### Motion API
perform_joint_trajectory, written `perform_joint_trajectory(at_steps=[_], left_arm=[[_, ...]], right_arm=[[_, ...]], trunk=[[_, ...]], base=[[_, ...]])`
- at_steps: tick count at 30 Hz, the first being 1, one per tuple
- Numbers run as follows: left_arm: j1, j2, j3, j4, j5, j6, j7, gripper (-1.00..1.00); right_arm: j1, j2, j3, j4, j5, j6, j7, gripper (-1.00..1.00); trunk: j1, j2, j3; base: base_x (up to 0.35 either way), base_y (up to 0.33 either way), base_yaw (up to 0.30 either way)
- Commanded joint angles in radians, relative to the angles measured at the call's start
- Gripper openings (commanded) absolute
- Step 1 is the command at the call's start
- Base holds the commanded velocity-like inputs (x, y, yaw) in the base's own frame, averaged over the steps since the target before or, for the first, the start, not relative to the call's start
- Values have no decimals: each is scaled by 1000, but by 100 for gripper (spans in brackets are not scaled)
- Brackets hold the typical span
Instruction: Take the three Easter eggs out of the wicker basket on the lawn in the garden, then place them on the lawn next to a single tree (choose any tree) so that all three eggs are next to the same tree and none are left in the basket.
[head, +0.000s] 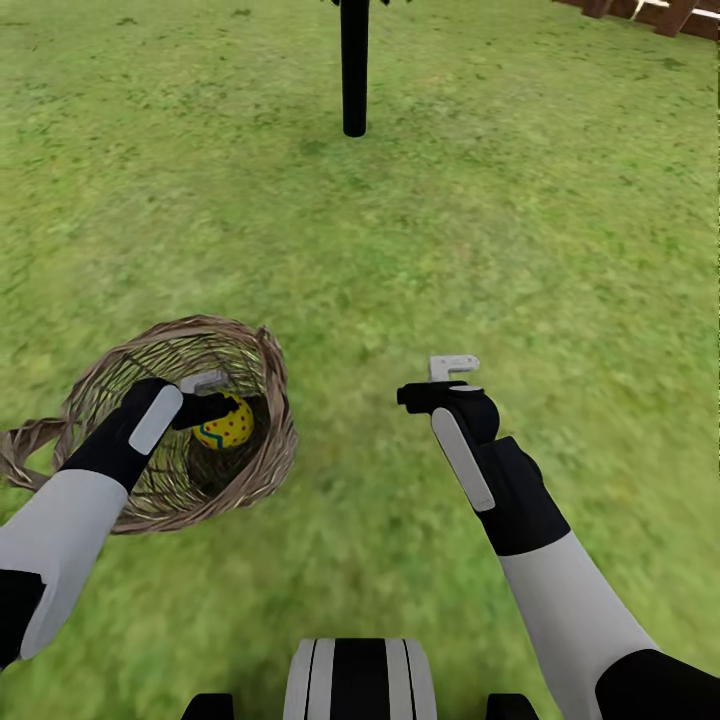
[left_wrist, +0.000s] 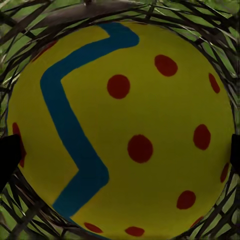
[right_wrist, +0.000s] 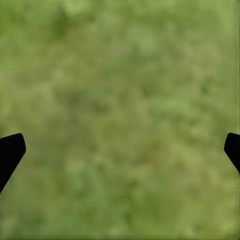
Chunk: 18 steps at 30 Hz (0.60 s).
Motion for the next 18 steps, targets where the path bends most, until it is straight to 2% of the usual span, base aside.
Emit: perform_joint_trajectory(at_steps=[1, 3, 9, 18], left_arm=[[0, 1, -5, 0, 10, 2, 10, -100], [0, 1, -4, 1, 10, 3, 9, -100], [0, 1, -5, -3, 10, 20, 9, -100], [0, 1, -5, -6, 11, 35, 12, -100]], right_arm=[[-1, 0, 1, 0, -10, 2, -10, 100], [-1, 0, 1, 1, -12, 2, -10, 100], [-2, 0, 0, 4, -18, 2, -10, 100], [-2, 0, 0, 5, -20, 2, -10, 100]], trunk=[[-1, 0, 3], [-1, 0, 11], [-1, 0, 11], [-1, 0, 11]], base=[[0, 0, 0], [0, 0, 0], [-1, 0, 0], [-81, 1, 0]])
